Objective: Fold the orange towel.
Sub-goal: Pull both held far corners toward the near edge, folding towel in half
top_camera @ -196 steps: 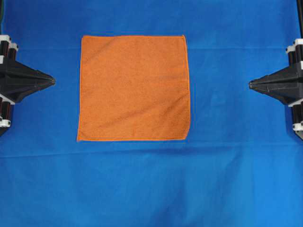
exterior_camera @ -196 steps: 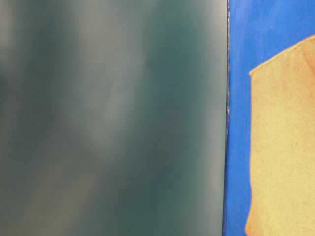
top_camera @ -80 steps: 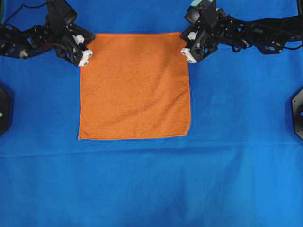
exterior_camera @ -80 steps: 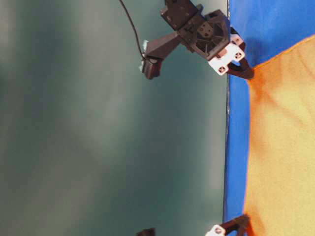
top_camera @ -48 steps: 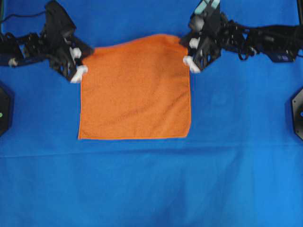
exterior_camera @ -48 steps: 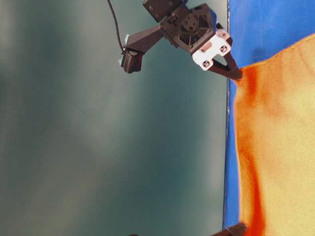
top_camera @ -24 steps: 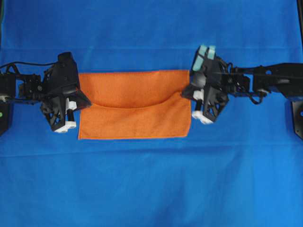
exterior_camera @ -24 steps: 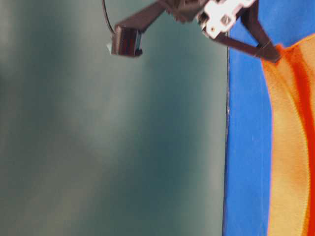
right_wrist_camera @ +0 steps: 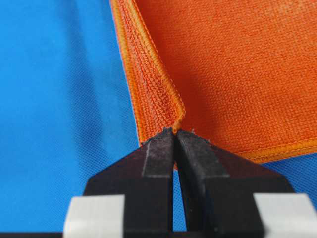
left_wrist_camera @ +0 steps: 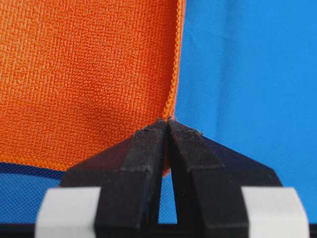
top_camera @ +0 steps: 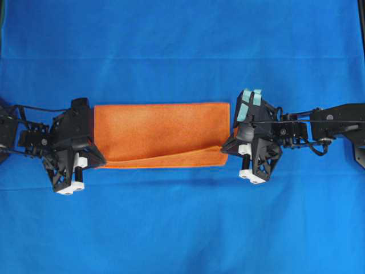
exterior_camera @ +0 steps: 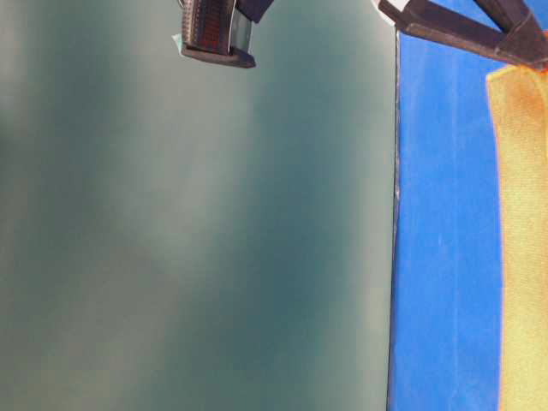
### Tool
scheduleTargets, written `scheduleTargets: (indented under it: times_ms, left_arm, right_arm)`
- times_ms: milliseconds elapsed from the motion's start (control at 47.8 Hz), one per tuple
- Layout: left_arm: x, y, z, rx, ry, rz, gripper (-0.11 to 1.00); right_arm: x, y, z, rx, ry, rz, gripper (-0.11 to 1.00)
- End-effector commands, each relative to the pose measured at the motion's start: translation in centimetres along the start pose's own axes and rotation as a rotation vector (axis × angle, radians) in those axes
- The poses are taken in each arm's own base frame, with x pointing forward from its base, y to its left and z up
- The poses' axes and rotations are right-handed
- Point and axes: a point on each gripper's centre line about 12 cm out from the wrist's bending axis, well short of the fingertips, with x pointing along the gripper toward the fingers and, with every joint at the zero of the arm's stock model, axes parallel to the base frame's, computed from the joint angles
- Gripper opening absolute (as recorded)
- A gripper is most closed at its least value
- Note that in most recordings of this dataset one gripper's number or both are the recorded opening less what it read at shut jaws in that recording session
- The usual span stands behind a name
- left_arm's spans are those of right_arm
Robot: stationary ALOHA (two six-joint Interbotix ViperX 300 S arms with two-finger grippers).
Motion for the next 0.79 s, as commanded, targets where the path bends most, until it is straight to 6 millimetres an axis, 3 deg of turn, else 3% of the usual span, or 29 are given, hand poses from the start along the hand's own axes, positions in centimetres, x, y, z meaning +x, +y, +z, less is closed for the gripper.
scheduleTargets:
  times_ms: [0, 314, 606, 648, 774]
  left_arm:
    - [0.2, 0.3, 0.8, -0.015, -0.021, 0.007, 0.01]
    - [0.6, 1.0, 1.2, -0.030, -0.048, 0.018, 0.04]
    - [0.1, 0.8, 1.4, -0.031, -0.057, 0.011, 0.66]
    - [-0.1, 0.7, 1.6, -0.030, -0.064, 0.008, 0.71]
    - [-1.4, 0.5, 2.1, -0.024, -0.090, -0.002, 0.71]
  right_arm:
    - [-0.4, 0.2, 0.9, 0.005, -0.031, 0.009, 0.01]
    - [-0.1, -0.3, 1.0, 0.020, -0.025, -0.005, 0.01]
    - [-0.2, 0.4, 1.0, 0.034, -0.023, 0.009, 0.03]
    - [-0.2, 0.5, 1.1, 0.030, -0.022, 0.011, 0.10]
    - [-0.9, 0.8, 1.5, 0.007, -0.024, 0.016, 0.48]
